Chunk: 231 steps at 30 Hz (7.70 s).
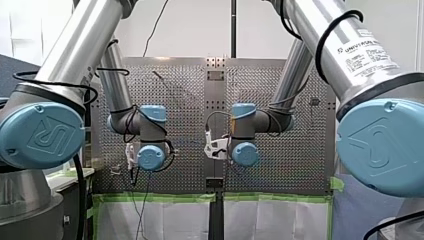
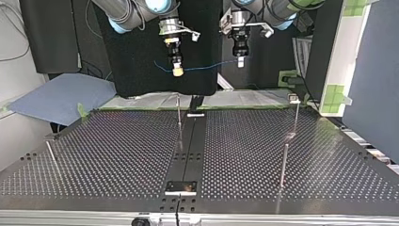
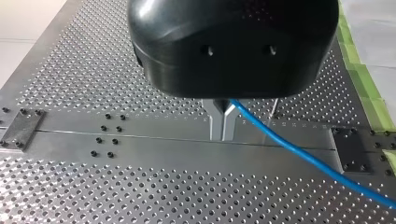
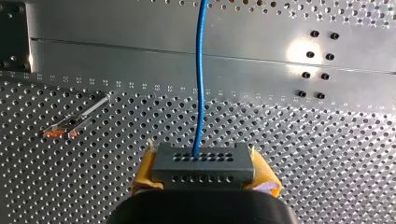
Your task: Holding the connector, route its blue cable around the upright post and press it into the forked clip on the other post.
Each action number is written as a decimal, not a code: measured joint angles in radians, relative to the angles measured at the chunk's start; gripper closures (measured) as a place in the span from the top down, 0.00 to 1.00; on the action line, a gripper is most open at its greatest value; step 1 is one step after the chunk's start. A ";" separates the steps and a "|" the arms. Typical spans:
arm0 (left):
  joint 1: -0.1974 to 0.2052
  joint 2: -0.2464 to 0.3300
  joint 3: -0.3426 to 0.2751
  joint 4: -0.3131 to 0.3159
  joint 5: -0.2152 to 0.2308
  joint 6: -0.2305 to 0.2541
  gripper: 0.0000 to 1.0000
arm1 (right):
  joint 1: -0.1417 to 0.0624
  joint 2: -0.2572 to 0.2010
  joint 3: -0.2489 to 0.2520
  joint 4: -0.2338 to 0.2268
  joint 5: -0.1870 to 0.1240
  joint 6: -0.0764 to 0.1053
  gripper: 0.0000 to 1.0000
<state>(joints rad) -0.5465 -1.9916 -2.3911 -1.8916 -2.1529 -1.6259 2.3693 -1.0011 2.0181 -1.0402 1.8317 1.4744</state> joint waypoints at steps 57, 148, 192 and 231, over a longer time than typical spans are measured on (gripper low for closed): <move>0.000 0.000 0.000 0.000 0.000 0.000 0.10 | 0.000 0.000 0.000 0.000 0.000 0.000 0.00; -0.002 0.009 0.005 -0.024 0.005 0.000 0.03 | 0.002 -0.010 0.005 0.007 0.000 0.000 0.00; -0.003 0.011 0.006 -0.046 0.006 0.000 0.03 | 0.003 -0.020 0.011 0.051 0.000 0.000 0.00; 0.029 0.238 0.208 -0.315 -0.170 -0.046 0.05 | -0.079 -0.312 -0.157 0.385 -0.099 0.035 0.00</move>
<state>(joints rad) -0.5178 -1.7538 -2.1831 -2.2067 -2.3224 -1.6716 2.2899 -1.3136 1.8610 -0.6555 1.7324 1.5095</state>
